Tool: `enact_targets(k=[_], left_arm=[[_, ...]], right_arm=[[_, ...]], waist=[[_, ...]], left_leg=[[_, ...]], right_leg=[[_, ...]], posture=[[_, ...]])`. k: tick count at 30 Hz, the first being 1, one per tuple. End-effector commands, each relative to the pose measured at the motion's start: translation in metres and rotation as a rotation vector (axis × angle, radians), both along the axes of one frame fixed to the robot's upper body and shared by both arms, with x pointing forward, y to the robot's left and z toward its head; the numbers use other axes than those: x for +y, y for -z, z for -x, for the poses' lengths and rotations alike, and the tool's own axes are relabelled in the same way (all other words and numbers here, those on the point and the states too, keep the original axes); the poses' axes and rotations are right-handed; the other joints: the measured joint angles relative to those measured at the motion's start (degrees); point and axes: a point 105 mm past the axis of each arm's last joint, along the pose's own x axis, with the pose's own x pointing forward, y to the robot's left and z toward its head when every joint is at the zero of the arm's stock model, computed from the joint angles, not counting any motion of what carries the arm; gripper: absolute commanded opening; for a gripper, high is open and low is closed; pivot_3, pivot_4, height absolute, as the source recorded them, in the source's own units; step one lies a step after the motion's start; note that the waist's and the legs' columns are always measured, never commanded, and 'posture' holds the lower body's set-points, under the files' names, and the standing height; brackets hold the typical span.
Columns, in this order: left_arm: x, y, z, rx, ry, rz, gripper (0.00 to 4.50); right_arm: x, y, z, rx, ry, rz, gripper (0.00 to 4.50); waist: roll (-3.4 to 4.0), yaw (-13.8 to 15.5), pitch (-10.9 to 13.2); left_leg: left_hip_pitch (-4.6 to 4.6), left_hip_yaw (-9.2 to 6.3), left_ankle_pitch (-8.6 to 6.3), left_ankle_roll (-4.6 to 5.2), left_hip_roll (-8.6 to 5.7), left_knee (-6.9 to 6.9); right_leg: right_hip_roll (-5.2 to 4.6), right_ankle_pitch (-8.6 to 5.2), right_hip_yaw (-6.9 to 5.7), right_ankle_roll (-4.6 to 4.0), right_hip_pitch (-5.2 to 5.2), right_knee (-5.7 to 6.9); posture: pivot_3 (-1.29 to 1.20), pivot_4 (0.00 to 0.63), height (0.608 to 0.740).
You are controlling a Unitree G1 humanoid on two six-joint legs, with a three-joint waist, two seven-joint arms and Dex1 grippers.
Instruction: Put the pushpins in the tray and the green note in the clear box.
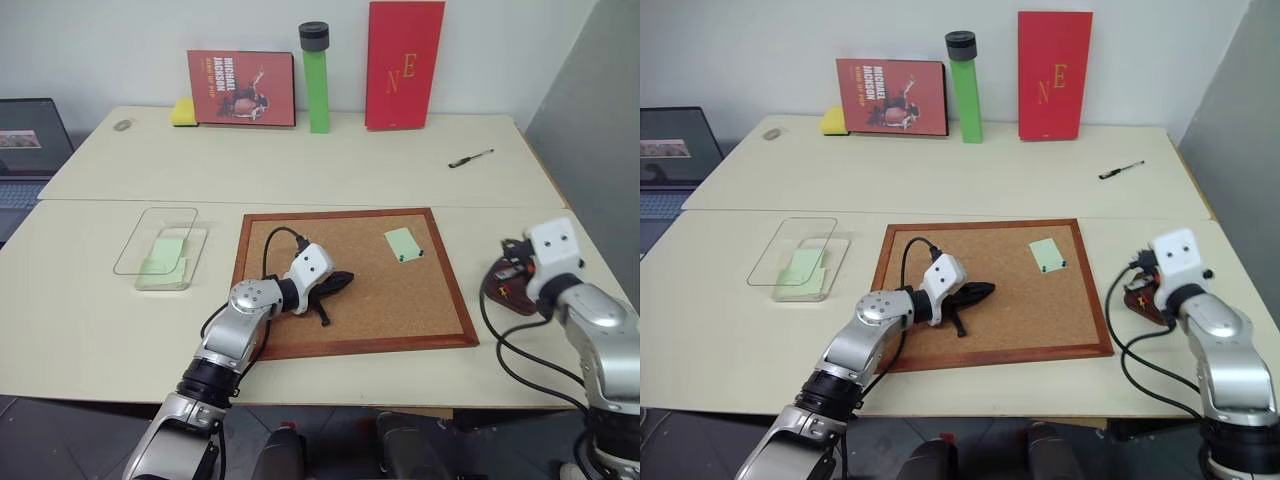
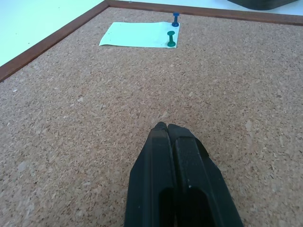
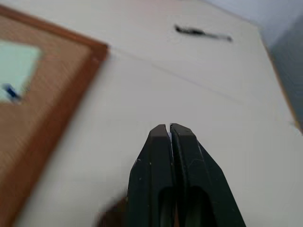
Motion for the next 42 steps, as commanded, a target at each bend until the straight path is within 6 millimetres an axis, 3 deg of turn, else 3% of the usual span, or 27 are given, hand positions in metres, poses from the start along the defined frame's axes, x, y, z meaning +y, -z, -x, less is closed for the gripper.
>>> enact_targets(k=[1,9,17,21,24,27,31,39,42], left_arm=[[0.0,0.014,0.006,0.047,0.019,-0.031,0.0],[-0.004,0.013,0.005,0.047,0.029,-0.029,0.0],[-0.004,0.014,0.006,0.048,0.031,-0.03,0.0],[-0.004,0.014,0.006,0.047,0.029,-0.032,0.0],[-0.003,0.015,0.006,0.047,0.027,-0.033,0.0],[-0.002,0.015,0.005,0.047,0.027,-0.034,0.0],[-0.002,0.015,0.004,0.045,0.032,-0.035,0.0],[-0.003,0.013,0.003,0.043,0.037,-0.035,0.0],[-0.003,0.013,0.002,0.042,0.038,-0.035,0.0]], right_arm=[[-0.006,-0.002,0.011,-0.004,0.018,0.029,0.01],[-0.004,0.017,0.01,0.057,0.009,0.003,0.01],[-0.005,0.02,0.006,0.069,0.003,-0.003,1.59],[-0.008,0.003,0.004,0.018,0.007,0.008,2.4],[-0.004,-0.021,0.003,-0.041,-0.018,0.001,2.7],[0.013,-0.037,0.002,-0.075,-0.099,-0.071,2.7],[0.055,-0.038,0.0,-0.084,-0.273,-0.163,2.7],[0.1,-0.002,-0.019,-0.103,-0.308,-0.292,2.7],[0.108,0.009,-0.029,-0.135,-0.274,-0.313,2.7]], waist=[[0.01,-0.2,0.0],[0.01,-0.3,0.0],[0.01,-0.2,0.0],[0.02,-0.2,0.0],[0.02,-0.2,0.0],[0.02,-0.2,0.0],[0.01,-0.2,0.0],[0.01,0.2,0.0],[0.02,0.2,0.0]], left_leg=[[0.01,0.0,0.0,0.0,0.0,0.01],[0.01,0.0,0.0,0.0,-0.02,0.05],[-0.02,-0.01,0.0,0.0,-0.02,0.03],[-0.02,-0.01,0.0,0.0,-0.02,0.03],[-0.03,-0.01,0.0,0.0,-0.02,0.03],[-0.02,-0.01,0.0,0.0,-0.03,0.03],[-0.01,-0.05,0.0,0.0,-0.02,0.02],[-0.04,-0.04,0.0,0.0,-0.03,0.04],[-0.03,-0.05,0.0,0.0,-0.01,0.03]], right_leg=[[0.0,0.0,0.01,0.0,0.0,0.0],[0.0,0.0,0.01,0.0,0.05,-0.01],[-0.01,0.0,-0.01,0.01,0.05,-0.05],[-0.01,0.0,-0.01,0.01,0.05,-0.05],[-0.01,0.0,0.0,0.01,0.05,-0.06],[-0.01,0.01,-0.01,0.01,0.05,-0.05],[0.0,0.01,-0.04,0.01,0.06,-0.05],[-0.01,0.01,-0.04,0.02,0.05,-0.09],[-0.01,0.01,-0.04,0.02,0.05,-0.07]], posture=[[0.0,0.15,0.74],[0.0,0.15,0.74],[0.0,0.15,0.74],[0.0,0.15,0.74],[0.0,0.15,0.74],[0.0,0.15,0.74],[0.0,0.15,0.74],[0.0,0.15,0.74],[0.0,0.15,0.74]])
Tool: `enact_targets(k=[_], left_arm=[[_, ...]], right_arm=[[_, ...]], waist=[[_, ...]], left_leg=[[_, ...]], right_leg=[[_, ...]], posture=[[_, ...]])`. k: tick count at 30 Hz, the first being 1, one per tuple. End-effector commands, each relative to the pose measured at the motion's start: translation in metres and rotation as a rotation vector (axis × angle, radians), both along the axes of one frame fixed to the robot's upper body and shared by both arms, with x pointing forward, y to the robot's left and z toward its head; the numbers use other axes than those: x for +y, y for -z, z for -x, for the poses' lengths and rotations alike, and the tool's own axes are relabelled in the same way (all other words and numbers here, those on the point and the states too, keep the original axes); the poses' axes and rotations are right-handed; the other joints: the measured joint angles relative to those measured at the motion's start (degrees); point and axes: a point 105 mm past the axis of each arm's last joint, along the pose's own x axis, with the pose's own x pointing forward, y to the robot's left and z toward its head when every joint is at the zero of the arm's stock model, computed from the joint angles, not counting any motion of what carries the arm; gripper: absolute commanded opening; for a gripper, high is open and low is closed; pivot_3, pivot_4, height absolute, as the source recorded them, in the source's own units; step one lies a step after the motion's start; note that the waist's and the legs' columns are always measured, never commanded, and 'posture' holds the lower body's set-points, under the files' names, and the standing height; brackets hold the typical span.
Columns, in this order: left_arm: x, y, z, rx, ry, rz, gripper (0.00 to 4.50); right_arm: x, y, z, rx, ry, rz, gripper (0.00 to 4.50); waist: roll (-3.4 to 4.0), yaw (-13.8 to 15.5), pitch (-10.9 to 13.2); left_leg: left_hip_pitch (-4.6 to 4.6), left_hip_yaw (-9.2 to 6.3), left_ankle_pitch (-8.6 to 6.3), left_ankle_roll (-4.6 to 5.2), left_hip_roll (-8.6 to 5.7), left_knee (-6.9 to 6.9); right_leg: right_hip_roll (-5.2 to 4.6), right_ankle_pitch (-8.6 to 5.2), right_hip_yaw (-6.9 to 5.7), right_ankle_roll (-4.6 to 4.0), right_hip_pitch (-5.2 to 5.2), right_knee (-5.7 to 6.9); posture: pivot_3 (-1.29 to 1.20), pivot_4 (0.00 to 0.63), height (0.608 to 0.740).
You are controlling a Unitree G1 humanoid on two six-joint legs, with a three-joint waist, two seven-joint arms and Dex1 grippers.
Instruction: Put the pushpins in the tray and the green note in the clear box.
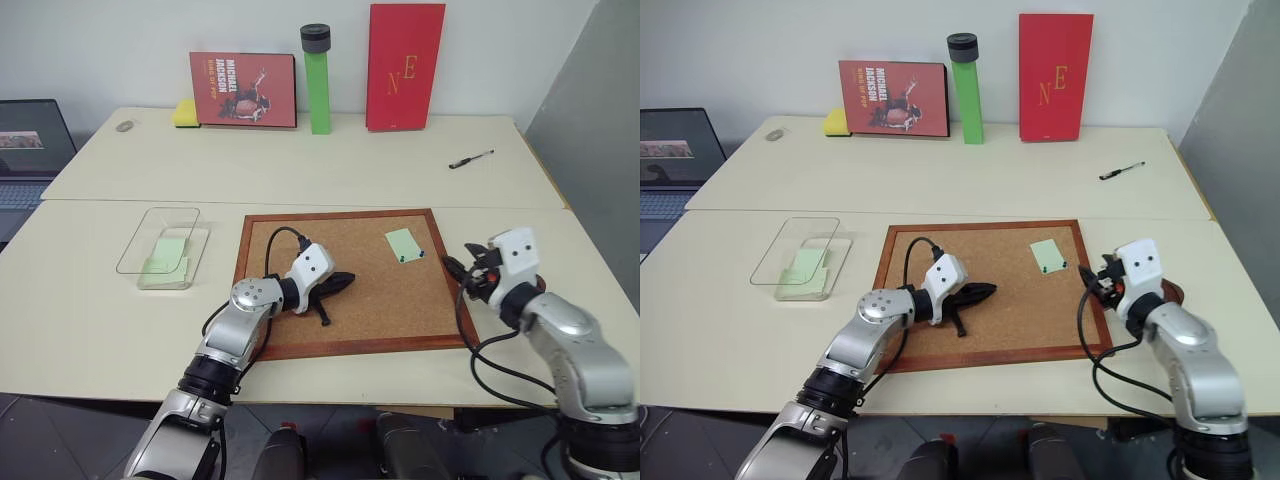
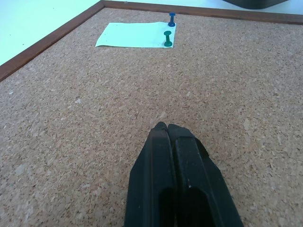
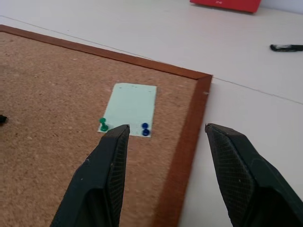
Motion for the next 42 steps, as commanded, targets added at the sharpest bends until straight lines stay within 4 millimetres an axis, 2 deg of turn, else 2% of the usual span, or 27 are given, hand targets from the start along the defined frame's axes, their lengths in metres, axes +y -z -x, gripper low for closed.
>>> enact_targets(k=[1,5,8,16,18,19,29,35,42], left_arm=[[0.001,0.012,0.004,0.039,0.011,-0.035,0.0],[0.0,0.012,0.004,0.038,0.017,-0.038,0.0],[0.0,0.012,0.004,0.037,0.019,-0.039,0.0],[-0.001,0.012,0.004,0.036,0.017,-0.039,0.0],[0.0,0.012,0.004,0.036,0.016,-0.038,0.0],[0.0,0.012,0.005,0.036,0.015,-0.038,0.0],[0.0,0.012,0.004,0.035,0.01,-0.04,0.0],[0.0,0.013,0.005,0.035,0.011,-0.042,0.0],[0.0,0.014,0.004,0.034,0.008,-0.048,0.0]], right_arm=[[0.01,0.002,-0.014,-0.086,0.051,-0.02,2.7],[0.021,0.015,-0.022,-0.08,0.038,-0.022,2.7],[0.026,0.017,-0.028,-0.086,0.034,-0.03,2.7],[0.024,0.018,-0.04,-0.102,0.049,-0.024,2.7],[0.022,0.019,-0.041,-0.1,0.055,-0.02,2.34],[0.021,0.02,-0.041,-0.097,0.058,-0.018,2.3],[0.02,0.023,-0.042,-0.068,0.066,-0.006,0.17],[0.023,0.02,-0.041,-0.076,0.059,-0.013,0.08],[0.032,-0.001,-0.038,-0.145,0.026,-0.054,0.08]], waist=[[0.0,0.0,0.0],[0.01,0.0,0.0],[0.01,0.1,0.0],[0.01,0.2,0.0],[0.01,0.2,0.0],[0.01,0.2,0.0],[0.01,0.2,0.0],[0.01,0.2,0.0],[0.01,0.2,0.0]], left_leg=[[0.01,0.0,0.0,0.0,0.01,-0.01],[0.0,0.0,0.0,0.0,0.01,-0.01],[0.0,0.01,0.0,0.0,0.0,-0.02],[0.0,0.0,0.0,0.0,0.01,-0.03],[0.0,0.0,0.0,0.0,0.01,-0.03],[0.0,0.0,0.0,0.0,0.01,-0.03],[0.0,-0.01,0.0,0.0,0.01,-0.02],[0.0,-0.01,0.0,0.0,0.01,-0.03],[0.0,-0.01,0.0,0.0,0.01,-0.03]], right_leg=[[0.01,0.0,-0.01,0.0,0.0,0.01],[0.01,0.0,-0.01,0.0,0.0,0.01],[0.0,0.0,0.0,0.0,-0.01,0.01],[0.0,0.0,-0.01,0.0,-0.01,0.01],[0.0,0.0,-0.01,0.0,-0.01,0.01],[0.0,0.0,-0.01,0.0,-0.01,0.01],[0.0,0.01,-0.01,0.0,-0.01,0.01],[0.0,0.01,-0.01,0.0,0.0,0.01],[0.0,0.01,-0.01,0.0,-0.01,0.02]], posture=[[0.0,0.15,0.74],[0.0,0.15,0.74],[0.0,0.15,0.74],[0.0,0.15,0.74],[0.0,0.15,0.74],[0.0,0.15,0.74],[0.0,0.15,0.74],[0.0,0.15,0.74],[0.0,0.15,0.74]])
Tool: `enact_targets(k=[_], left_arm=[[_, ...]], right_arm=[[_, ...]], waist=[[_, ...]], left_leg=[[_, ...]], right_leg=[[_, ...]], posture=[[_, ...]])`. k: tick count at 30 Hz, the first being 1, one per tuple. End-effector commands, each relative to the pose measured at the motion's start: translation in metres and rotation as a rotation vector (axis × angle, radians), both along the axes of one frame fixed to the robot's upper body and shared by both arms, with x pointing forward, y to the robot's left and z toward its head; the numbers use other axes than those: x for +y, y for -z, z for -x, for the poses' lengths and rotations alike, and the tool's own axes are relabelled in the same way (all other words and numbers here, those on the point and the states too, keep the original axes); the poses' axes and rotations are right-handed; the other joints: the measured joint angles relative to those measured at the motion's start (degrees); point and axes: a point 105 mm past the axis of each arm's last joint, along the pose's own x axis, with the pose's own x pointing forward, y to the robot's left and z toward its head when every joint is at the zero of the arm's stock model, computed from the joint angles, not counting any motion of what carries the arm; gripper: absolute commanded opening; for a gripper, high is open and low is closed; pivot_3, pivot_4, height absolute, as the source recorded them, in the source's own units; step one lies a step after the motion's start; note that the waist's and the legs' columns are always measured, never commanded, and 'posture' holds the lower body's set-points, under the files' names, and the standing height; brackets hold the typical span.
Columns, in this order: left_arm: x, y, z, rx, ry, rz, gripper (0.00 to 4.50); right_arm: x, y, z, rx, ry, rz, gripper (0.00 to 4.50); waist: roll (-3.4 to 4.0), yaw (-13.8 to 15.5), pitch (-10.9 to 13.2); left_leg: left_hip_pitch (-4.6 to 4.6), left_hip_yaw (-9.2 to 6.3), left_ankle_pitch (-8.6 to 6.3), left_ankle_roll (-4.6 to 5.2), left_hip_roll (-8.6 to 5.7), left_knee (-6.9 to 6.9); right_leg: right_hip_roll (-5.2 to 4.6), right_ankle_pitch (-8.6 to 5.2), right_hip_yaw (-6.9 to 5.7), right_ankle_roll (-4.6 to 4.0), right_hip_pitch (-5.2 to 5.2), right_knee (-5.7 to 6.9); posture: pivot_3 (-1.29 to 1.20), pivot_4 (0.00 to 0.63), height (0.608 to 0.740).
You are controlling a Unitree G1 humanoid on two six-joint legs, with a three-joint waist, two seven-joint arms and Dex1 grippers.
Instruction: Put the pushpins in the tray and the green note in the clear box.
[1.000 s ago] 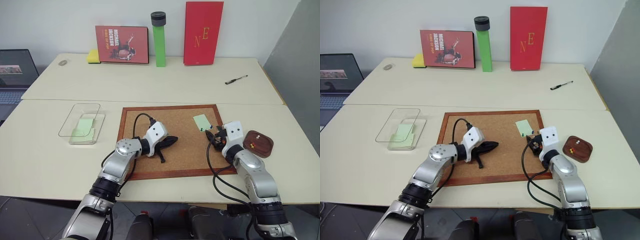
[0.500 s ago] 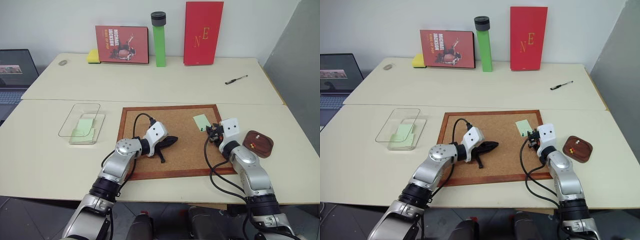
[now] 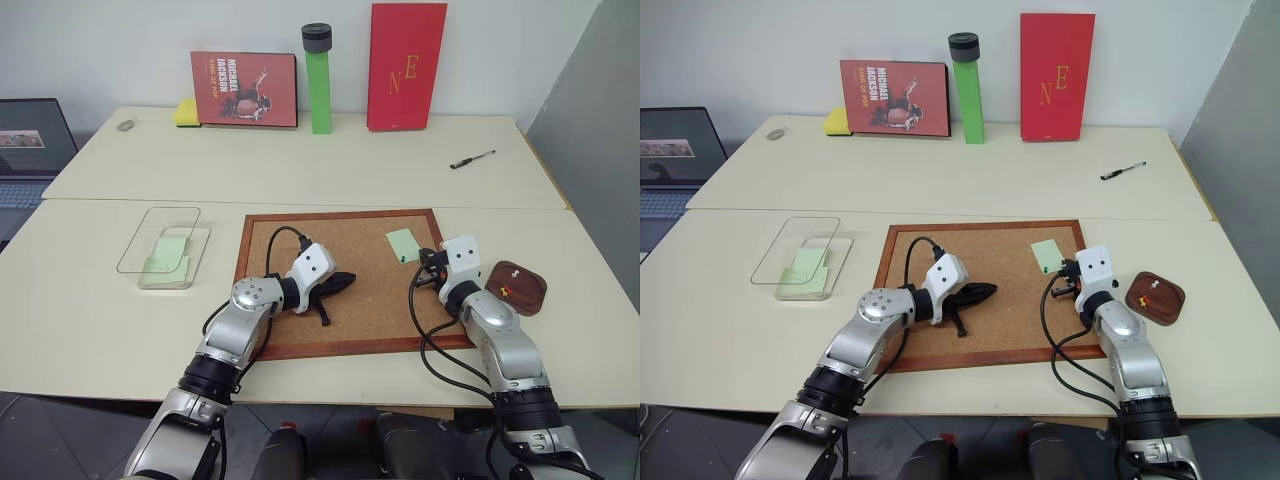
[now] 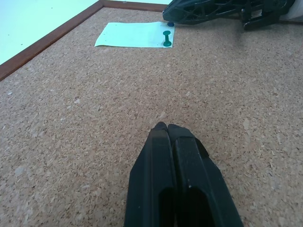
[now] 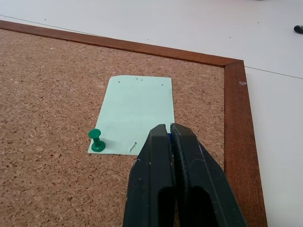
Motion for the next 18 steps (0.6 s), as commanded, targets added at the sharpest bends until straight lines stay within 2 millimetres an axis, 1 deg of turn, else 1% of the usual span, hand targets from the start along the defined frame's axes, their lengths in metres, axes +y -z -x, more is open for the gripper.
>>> enact_targets(k=[1,6,13,16,18], left_arm=[[0.001,0.014,0.004,0.034,0.0,-0.046,0.0],[0.002,0.015,0.005,0.035,0.001,-0.049,0.0],[0.001,0.015,0.004,0.036,0.002,-0.048,0.0],[0.0,0.016,0.005,0.036,0.003,-0.047,0.0],[0.0,0.016,0.005,0.036,0.004,-0.046,0.0]], right_arm=[[0.01,-0.035,0.002,-0.122,-0.042,-0.036,0.08],[0.014,-0.046,0.004,-0.149,-0.056,-0.049,0.08],[0.013,-0.055,0.005,-0.168,-0.051,-0.053,0.08],[0.007,-0.061,0.007,-0.185,-0.029,-0.058,0.08],[-0.003,-0.064,0.012,-0.191,-0.003,-0.05,0.08]], waist=[[0.0,0.0,0.0],[0.0,0.0,0.0],[0.0,0.0,0.0],[0.0,0.0,0.0],[0.0,0.0,0.0]], left_leg=[[0.0,0.0,0.0,0.0,0.0,0.0],[0.0,0.0,0.0,0.0,0.0,0.0],[0.0,0.0,0.0,0.0,0.0,0.01],[0.0,0.0,0.0,0.0,0.0,0.01],[-0.01,-0.01,0.0,0.0,0.0,0.01]], right_leg=[[0.0,0.0,0.0,0.0,0.0,0.0],[0.0,0.0,0.0,0.0,-0.01,0.0],[0.0,0.0,0.0,0.0,0.0,0.0],[0.0,0.0,0.0,0.0,0.0,0.0],[0.0,0.0,0.0,0.0,0.0,0.0]], posture=[[0.0,0.15,0.74],[0.0,0.15,0.74],[0.0,0.15,0.74],[0.0,0.15,0.74],[0.0,0.15,0.74]])
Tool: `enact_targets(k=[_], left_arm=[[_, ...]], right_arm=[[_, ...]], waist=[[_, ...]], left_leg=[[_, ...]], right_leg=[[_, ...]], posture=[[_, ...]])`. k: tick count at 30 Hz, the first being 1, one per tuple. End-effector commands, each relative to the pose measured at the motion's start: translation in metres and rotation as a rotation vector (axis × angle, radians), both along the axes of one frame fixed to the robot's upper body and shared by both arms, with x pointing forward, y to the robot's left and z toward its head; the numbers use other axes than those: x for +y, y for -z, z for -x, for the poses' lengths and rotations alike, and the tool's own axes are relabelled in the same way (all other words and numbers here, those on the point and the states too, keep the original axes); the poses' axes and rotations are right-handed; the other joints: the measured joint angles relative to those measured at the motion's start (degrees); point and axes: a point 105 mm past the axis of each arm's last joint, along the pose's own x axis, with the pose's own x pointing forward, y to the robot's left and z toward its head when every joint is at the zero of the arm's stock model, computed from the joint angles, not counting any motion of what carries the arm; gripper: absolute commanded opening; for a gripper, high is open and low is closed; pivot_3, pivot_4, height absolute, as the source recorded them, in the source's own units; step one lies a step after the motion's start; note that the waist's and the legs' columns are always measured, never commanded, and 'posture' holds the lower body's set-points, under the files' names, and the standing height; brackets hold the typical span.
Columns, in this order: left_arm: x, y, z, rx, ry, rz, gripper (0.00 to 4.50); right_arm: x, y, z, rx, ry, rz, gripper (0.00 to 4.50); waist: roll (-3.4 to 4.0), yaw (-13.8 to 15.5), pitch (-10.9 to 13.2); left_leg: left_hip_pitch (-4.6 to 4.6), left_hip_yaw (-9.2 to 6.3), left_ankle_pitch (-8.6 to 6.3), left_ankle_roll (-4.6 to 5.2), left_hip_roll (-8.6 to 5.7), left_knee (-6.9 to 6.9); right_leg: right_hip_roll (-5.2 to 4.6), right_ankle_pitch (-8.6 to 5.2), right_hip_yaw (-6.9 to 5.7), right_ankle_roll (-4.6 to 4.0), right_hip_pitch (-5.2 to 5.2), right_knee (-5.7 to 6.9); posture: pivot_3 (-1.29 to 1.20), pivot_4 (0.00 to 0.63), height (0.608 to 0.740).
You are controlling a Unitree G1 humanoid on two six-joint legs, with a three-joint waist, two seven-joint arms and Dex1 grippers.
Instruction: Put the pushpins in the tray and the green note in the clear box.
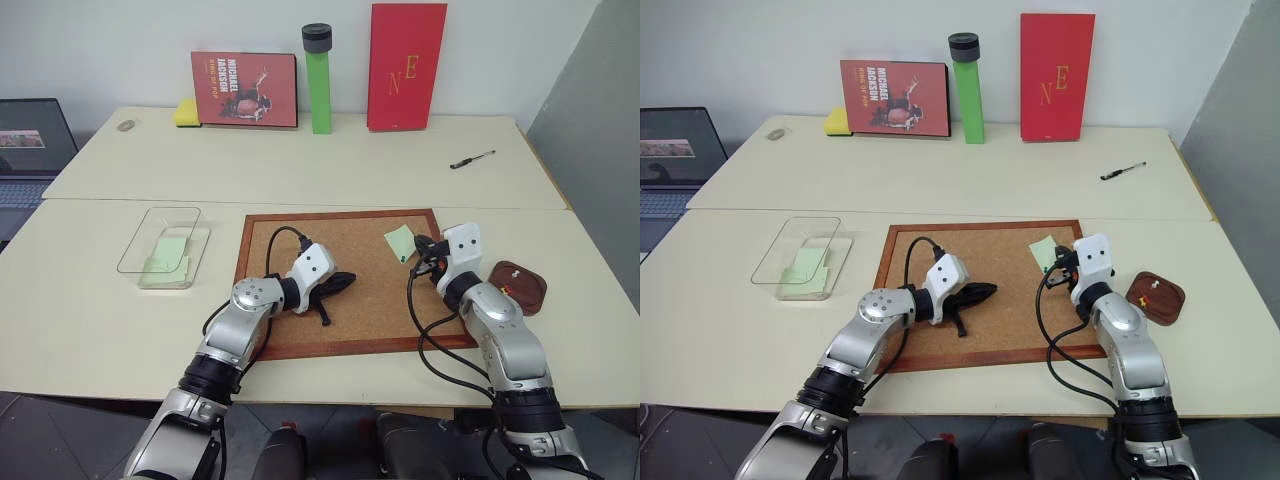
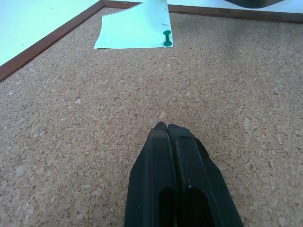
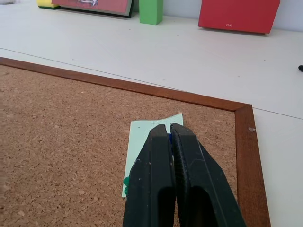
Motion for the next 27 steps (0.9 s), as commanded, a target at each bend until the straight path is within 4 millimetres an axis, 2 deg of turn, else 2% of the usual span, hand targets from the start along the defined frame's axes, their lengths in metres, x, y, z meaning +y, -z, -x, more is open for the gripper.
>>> enact_targets(k=[1,4,8,11,17,21,25,27], left_arm=[[0.0,0.015,0.005,0.041,0.007,-0.042,0.0],[0.0,0.016,0.005,0.04,0.008,-0.042,0.0],[0.0,0.015,0.005,0.04,0.008,-0.041,0.0],[0.001,0.015,0.005,0.04,0.007,-0.042,0.0],[0.004,0.015,0.004,0.04,0.003,-0.048,0.0],[0.004,0.015,0.003,0.038,0.001,-0.049,0.0],[0.004,0.015,0.002,0.034,-0.001,-0.05,0.0],[0.004,0.015,0.002,0.033,-0.002,-0.049,0.0]], right_arm=[[-0.02,-0.028,0.008,-0.088,0.052,-0.005,0.08],[-0.037,-0.031,0.016,-0.084,0.091,0.009,0.08],[-0.068,-0.03,0.03,-0.052,0.176,0.065,0.08],[-0.102,-0.018,0.042,0.019,0.283,0.125,0.08],[-0.142,-0.005,0.055,0.126,0.427,0.225,0.08],[-0.147,0.005,0.057,0.172,0.441,0.266,0.08],[-0.145,0.012,0.056,0.209,0.439,0.27,0.76],[-0.145,0.016,0.056,0.225,0.438,0.273,1.24]], waist=[[0.0,0.0,0.0],[0.0,0.1,0.0],[0.0,0.1,0.0],[0.0,0.1,0.0],[0.03,0.0,0.0],[0.03,0.0,0.0],[0.03,0.1,0.0],[0.03,0.1,0.0]], left_leg=[[0.0,0.0,0.0,0.0,0.0,0.0],[-0.01,0.0,0.0,0.0,0.0,-0.01],[-0.02,0.0,0.0,0.0,0.0,-0.04],[-0.01,0.0,0.0,0.0,0.0,-0.03],[0.01,0.02,0.0,0.0,0.0,-0.04],[0.01,0.03,0.0,0.0,0.0,-0.01],[0.0,0.03,0.0,0.0,-0.01,-0.02],[0.0,0.03,0.0,0.0,-0.01,-0.02]], right_leg=[[0.0,0.0,0.0,0.0,0.0,0.0],[0.0,0.0,0.0,0.0,0.0,-0.01],[0.0,-0.01,0.0,-0.01,-0.01,-0.03],[0.0,-0.01,0.01,-0.01,0.0,-0.03],[0.0,-0.02,0.03,-0.03,-0.01,-0.04],[0.0,-0.07,0.04,-0.1,0.0,-0.04],[0.0,-0.05,0.03,-0.08,0.0,-0.04],[0.0,-0.05,0.03,-0.06,0.0,-0.04]], posture=[[0.0,0.15,0.74],[0.0,0.15,0.74],[0.0,0.15,0.74],[0.0,0.15,0.74],[0.0,0.15,0.74],[0.0,0.15,0.74],[0.0,0.15,0.74],[0.0,0.15,0.74]])
